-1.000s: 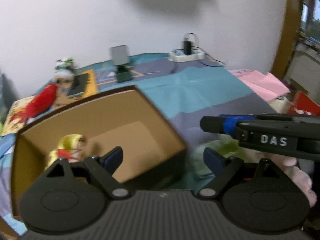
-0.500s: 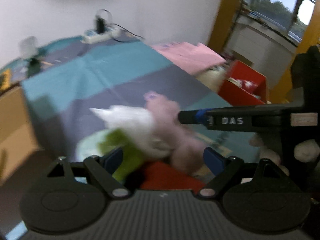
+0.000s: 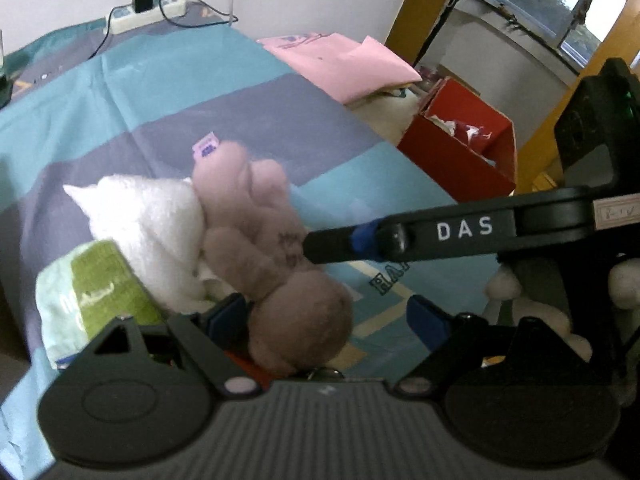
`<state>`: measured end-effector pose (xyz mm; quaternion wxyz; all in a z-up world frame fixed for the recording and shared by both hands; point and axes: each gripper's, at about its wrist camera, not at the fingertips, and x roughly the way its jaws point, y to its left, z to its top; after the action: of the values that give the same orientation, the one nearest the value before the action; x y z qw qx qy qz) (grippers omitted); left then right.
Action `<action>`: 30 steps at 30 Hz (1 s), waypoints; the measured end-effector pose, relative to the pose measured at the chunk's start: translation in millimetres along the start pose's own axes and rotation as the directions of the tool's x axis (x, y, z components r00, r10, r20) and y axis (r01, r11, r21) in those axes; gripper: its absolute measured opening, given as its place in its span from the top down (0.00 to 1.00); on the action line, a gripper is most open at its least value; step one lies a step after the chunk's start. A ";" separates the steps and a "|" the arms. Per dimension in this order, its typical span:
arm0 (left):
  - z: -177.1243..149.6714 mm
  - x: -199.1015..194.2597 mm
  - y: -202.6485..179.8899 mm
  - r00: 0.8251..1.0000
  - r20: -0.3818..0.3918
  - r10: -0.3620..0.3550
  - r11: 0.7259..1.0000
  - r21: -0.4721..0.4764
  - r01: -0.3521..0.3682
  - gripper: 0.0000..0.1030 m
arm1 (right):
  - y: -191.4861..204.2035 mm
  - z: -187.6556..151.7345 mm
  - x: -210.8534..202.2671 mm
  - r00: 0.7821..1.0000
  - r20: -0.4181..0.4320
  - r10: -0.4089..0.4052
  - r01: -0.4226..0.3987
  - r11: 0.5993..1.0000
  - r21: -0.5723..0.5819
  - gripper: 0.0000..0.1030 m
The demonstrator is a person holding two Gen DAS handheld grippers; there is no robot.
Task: Organize soft objects
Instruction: 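Move the right gripper to the pile and grasp the pink plush bunny, then lift the pink plush bunny with the right gripper toward the box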
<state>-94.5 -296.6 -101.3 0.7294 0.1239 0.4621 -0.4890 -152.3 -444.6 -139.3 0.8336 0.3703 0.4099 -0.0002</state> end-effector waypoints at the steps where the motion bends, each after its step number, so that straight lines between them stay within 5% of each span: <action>1: 0.7 1.8 0.0 1.000 0.003 0.002 1.000 0.001 -0.002 0.14 | 1.1 0.3 4.7 1.000 -0.026 0.005 -0.005 1.000 -0.012 0.81; 8: -0.2 26.3 -4.1 0.998 -0.011 0.056 0.998 0.014 -0.056 0.14 | -1.6 6.9 18.4 0.997 -0.069 0.033 -0.036 0.999 -0.034 0.77; 17: 6.3 16.7 -13.2 1.000 0.002 0.006 0.999 0.033 -0.006 0.19 | -15.8 4.4 -3.1 0.991 -0.077 0.112 -0.109 0.993 0.044 0.82; 18: 6.8 14.1 -15.3 1.000 0.008 -0.005 0.999 0.045 0.004 0.26 | -13.8 3.0 -7.2 0.987 -0.081 0.141 -0.138 0.990 0.042 0.81; 22: 13.3 1.4 -34.3 0.998 0.052 -0.036 0.989 0.145 0.028 0.26 | 3.6 -6.4 -17.5 0.997 -0.046 0.066 -0.068 0.996 -0.050 0.79; 27: 10.4 10.0 -32.4 0.998 0.049 -0.044 0.982 0.188 0.034 0.26 | -6.8 -10.0 -12.0 0.999 -0.028 0.041 -0.039 0.998 0.050 0.78; 30: 8.2 11.0 -31.6 0.997 0.057 -0.047 0.975 0.222 0.033 0.15 | -2.3 -13.5 -10.9 1.000 -0.003 0.020 -0.019 0.999 0.042 0.77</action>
<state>-115.1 -323.9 -96.9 0.7150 0.1795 0.3846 -0.5556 -169.5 -441.3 -138.5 0.8249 0.3915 0.4078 0.0001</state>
